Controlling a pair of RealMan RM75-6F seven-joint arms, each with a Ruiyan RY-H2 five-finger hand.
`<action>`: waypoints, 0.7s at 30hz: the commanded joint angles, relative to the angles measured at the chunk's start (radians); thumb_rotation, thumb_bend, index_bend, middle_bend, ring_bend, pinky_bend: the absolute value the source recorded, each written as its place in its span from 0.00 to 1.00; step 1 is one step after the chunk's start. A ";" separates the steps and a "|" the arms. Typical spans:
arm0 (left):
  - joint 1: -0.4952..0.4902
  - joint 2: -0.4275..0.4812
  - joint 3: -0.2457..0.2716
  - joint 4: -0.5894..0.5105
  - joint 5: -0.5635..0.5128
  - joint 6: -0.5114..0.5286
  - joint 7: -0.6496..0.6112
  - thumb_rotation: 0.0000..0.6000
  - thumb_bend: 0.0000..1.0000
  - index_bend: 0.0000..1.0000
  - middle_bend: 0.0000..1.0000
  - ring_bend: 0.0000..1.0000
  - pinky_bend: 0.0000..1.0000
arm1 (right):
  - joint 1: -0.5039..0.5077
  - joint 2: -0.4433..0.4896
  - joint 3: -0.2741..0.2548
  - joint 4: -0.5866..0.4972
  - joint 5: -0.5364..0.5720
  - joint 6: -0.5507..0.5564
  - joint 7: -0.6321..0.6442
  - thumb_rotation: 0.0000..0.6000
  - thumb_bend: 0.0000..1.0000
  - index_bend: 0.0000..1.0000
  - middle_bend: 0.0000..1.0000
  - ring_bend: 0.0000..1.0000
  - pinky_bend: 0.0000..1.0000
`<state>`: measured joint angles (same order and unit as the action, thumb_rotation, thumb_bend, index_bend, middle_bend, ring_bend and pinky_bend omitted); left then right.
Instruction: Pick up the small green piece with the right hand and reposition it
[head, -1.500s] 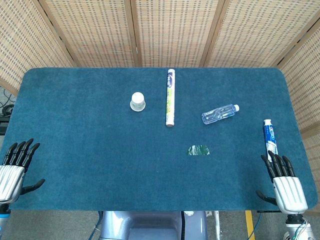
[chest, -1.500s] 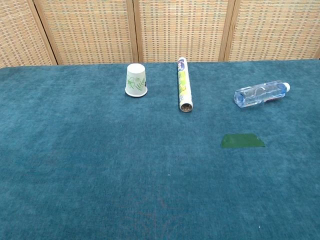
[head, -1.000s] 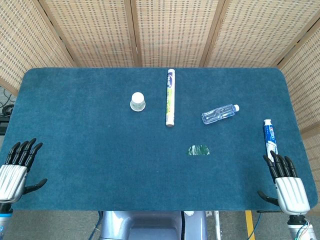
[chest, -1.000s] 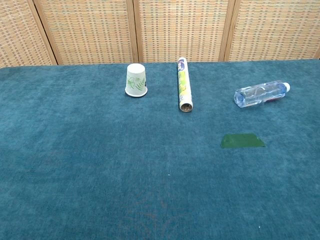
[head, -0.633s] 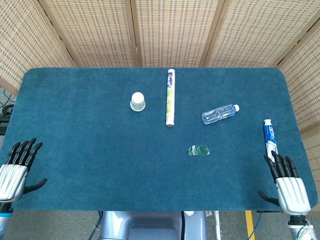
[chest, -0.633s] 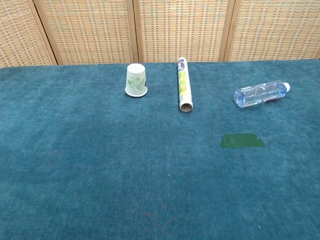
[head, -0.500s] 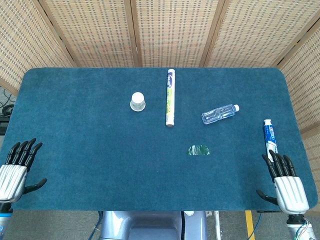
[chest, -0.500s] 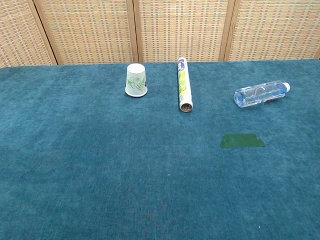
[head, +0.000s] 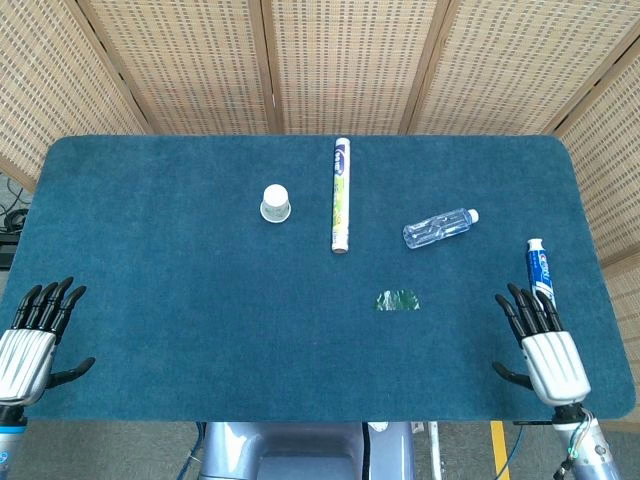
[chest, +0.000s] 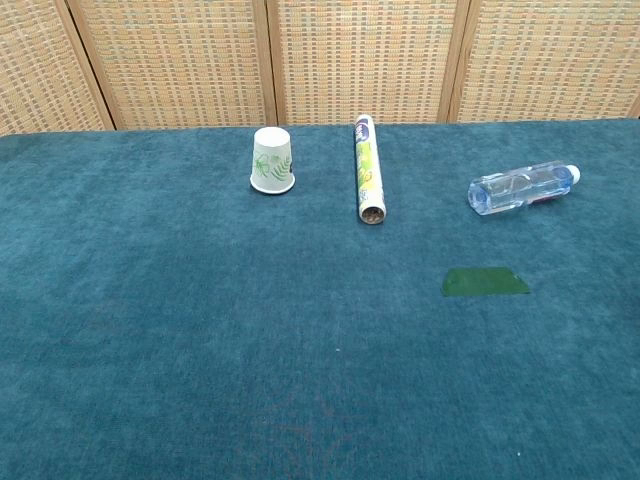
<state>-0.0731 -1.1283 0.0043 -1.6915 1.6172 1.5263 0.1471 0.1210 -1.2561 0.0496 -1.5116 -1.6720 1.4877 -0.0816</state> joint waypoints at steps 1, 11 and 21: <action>-0.001 -0.002 0.000 0.000 -0.002 -0.002 0.003 1.00 0.09 0.00 0.00 0.00 0.00 | 0.034 -0.027 0.025 0.040 0.010 -0.022 0.011 1.00 0.13 0.00 0.00 0.00 0.00; -0.002 0.003 0.002 -0.009 0.000 -0.004 -0.007 1.00 0.09 0.00 0.00 0.00 0.00 | 0.151 -0.175 0.078 0.262 -0.031 -0.028 0.046 1.00 0.13 0.00 0.00 0.00 0.00; -0.004 0.003 0.001 -0.006 -0.004 -0.007 -0.011 1.00 0.09 0.00 0.00 0.00 0.00 | 0.222 -0.265 0.068 0.365 0.013 -0.132 0.036 1.00 0.16 0.00 0.00 0.00 0.00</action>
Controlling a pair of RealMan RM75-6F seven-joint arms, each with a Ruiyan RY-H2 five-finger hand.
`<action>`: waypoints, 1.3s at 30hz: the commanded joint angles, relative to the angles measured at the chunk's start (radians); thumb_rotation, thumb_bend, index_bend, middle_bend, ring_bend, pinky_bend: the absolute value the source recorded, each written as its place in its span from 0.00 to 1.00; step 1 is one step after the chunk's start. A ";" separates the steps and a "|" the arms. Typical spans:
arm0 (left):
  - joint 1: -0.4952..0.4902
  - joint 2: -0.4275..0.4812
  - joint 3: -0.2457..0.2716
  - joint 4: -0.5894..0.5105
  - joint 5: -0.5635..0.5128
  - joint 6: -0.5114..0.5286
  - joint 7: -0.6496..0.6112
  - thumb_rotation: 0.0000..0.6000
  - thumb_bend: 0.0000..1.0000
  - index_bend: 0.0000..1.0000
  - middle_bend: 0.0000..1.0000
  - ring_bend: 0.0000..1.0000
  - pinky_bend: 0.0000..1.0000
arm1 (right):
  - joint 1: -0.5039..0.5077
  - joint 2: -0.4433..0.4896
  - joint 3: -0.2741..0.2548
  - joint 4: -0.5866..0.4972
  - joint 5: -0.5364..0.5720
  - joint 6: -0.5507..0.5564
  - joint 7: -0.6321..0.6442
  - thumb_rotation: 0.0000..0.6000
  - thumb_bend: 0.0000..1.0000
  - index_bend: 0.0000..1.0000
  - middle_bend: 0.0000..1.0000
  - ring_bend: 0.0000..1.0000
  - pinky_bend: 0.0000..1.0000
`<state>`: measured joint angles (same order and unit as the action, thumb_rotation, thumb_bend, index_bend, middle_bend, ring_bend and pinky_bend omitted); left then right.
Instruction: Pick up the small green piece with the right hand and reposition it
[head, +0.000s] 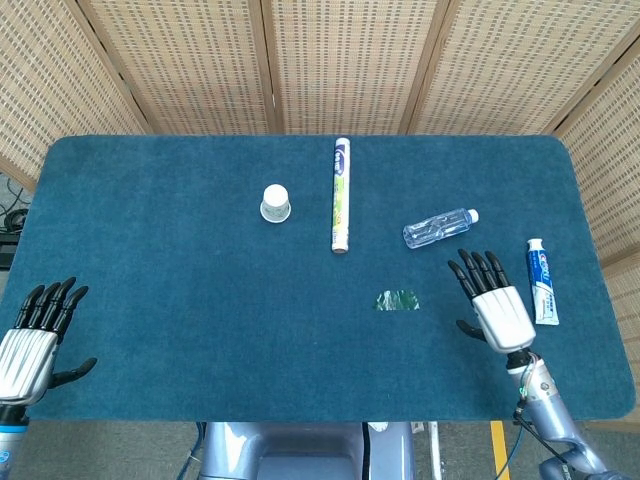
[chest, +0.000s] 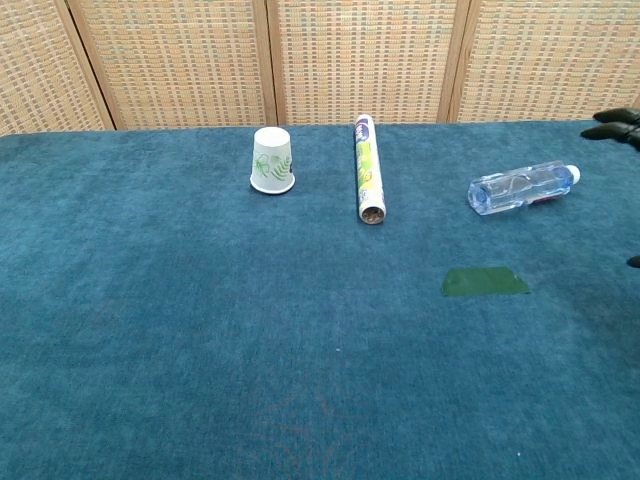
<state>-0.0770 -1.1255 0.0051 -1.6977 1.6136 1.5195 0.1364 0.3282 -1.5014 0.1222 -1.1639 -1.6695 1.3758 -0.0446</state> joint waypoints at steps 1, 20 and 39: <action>-0.001 0.000 0.000 0.001 -0.001 -0.002 0.000 1.00 0.09 0.00 0.00 0.00 0.00 | 0.021 -0.030 -0.008 0.029 0.014 -0.028 -0.002 1.00 0.16 0.00 0.00 0.00 0.00; -0.006 -0.010 0.001 0.008 -0.007 -0.014 0.011 1.00 0.09 0.00 0.00 0.00 0.00 | 0.083 -0.129 -0.019 0.127 0.066 -0.094 -0.010 1.00 0.21 0.00 0.00 0.00 0.00; -0.008 -0.011 0.000 0.008 -0.012 -0.016 0.012 1.00 0.09 0.00 0.00 0.00 0.00 | 0.130 -0.174 -0.020 0.129 0.113 -0.160 -0.055 1.00 0.24 0.00 0.00 0.00 0.00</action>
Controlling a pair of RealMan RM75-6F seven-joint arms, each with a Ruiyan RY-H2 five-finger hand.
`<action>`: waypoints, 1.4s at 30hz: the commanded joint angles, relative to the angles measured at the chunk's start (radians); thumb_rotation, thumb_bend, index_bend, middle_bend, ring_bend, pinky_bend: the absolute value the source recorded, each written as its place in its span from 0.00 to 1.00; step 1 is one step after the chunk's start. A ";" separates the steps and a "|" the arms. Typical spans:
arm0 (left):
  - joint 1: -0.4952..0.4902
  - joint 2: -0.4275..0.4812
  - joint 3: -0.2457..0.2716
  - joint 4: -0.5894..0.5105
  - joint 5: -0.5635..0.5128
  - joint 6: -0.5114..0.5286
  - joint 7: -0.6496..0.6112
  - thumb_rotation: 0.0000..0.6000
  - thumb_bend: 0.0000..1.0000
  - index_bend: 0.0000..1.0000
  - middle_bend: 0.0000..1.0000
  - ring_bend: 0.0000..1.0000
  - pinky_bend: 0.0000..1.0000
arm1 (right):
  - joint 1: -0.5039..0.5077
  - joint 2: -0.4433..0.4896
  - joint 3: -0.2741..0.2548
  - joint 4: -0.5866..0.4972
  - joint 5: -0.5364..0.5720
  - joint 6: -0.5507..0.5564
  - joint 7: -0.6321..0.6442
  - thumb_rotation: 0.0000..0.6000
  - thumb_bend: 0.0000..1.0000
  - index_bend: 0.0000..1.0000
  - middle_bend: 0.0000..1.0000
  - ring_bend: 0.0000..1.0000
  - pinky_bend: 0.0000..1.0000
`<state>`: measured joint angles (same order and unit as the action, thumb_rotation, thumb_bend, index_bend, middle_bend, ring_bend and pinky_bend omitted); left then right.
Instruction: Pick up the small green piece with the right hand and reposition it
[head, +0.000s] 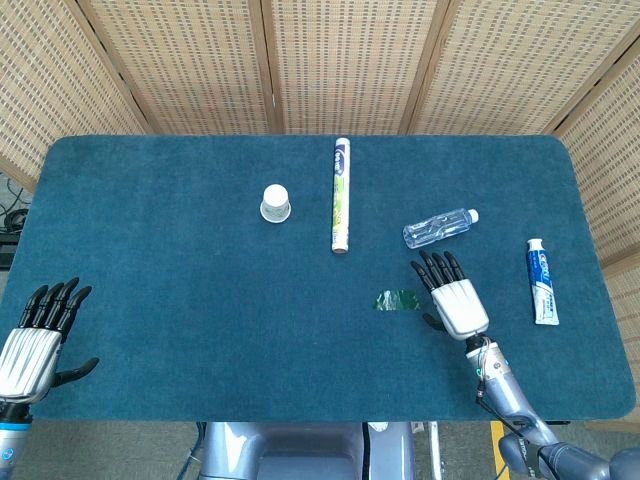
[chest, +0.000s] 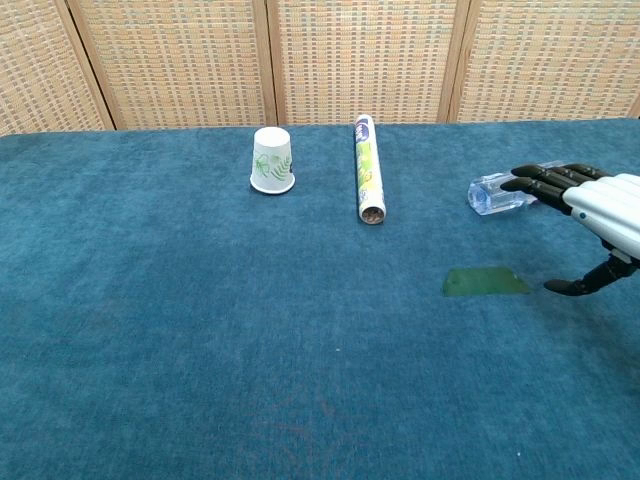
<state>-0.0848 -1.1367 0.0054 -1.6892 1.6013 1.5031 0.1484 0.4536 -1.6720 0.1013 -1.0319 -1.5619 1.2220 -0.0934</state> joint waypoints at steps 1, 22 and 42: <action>0.000 0.001 0.000 0.000 0.000 0.001 -0.001 1.00 0.09 0.00 0.00 0.00 0.00 | 0.008 -0.005 0.001 -0.006 0.009 -0.012 -0.010 1.00 0.24 0.00 0.00 0.00 0.00; -0.004 -0.006 -0.002 0.007 -0.013 -0.012 0.005 1.00 0.09 0.00 0.00 0.00 0.00 | 0.068 -0.043 0.015 0.027 0.065 -0.112 -0.042 1.00 0.23 0.00 0.00 0.00 0.00; -0.009 -0.008 -0.001 0.011 -0.021 -0.022 0.006 1.00 0.09 0.00 0.00 0.00 0.00 | 0.099 -0.071 0.009 0.064 0.098 -0.148 -0.045 1.00 0.23 0.00 0.00 0.00 0.00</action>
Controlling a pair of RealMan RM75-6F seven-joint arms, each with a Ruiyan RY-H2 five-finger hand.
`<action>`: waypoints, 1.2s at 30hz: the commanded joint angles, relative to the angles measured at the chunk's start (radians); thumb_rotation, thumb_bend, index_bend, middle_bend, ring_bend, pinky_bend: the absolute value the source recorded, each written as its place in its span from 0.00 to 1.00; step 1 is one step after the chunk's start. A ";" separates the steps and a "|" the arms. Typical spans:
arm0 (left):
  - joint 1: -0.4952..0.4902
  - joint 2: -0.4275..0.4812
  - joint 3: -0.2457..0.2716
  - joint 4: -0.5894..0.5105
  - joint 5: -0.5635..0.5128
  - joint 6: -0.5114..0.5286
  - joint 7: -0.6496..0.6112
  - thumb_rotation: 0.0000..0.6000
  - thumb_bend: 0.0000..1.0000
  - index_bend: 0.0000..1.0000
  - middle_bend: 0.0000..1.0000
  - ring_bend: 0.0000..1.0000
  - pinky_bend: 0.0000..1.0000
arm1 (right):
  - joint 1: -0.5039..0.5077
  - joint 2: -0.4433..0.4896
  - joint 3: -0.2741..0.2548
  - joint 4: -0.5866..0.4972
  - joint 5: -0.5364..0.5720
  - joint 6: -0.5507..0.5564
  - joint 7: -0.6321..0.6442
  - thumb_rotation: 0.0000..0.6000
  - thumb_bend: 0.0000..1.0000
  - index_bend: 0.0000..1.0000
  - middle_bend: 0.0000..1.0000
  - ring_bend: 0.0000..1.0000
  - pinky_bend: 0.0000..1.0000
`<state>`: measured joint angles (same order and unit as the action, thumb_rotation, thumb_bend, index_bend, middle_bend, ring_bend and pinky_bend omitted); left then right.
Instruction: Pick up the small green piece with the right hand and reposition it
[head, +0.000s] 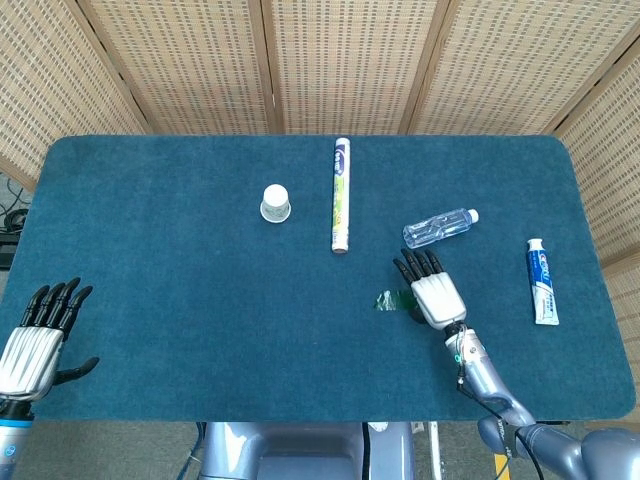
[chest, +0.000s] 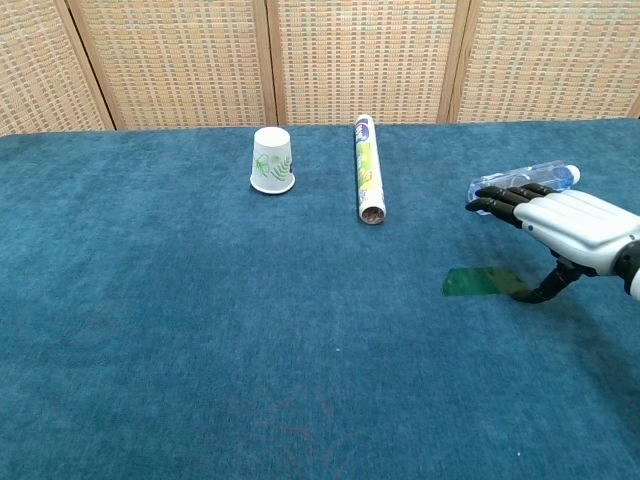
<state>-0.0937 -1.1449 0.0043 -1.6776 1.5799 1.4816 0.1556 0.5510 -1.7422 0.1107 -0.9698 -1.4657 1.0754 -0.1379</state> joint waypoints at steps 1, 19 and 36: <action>-0.001 0.000 0.001 -0.001 0.001 -0.002 -0.003 1.00 0.09 0.00 0.00 0.00 0.00 | 0.003 -0.003 0.000 0.003 0.004 -0.004 -0.001 1.00 0.23 0.00 0.00 0.00 0.00; -0.002 0.000 0.004 0.000 0.005 -0.002 -0.006 1.00 0.09 0.00 0.00 0.00 0.00 | 0.028 -0.023 0.026 -0.002 0.034 -0.005 -0.019 1.00 0.23 0.00 0.00 0.00 0.00; 0.000 0.006 0.010 -0.006 0.023 0.009 -0.018 1.00 0.09 0.00 0.00 0.00 0.00 | 0.019 0.073 0.045 -0.204 0.054 0.050 -0.142 1.00 0.23 0.00 0.00 0.00 0.00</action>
<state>-0.0938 -1.1393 0.0145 -1.6838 1.6028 1.4904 0.1382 0.5746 -1.6777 0.1565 -1.1643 -1.4130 1.1189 -0.2712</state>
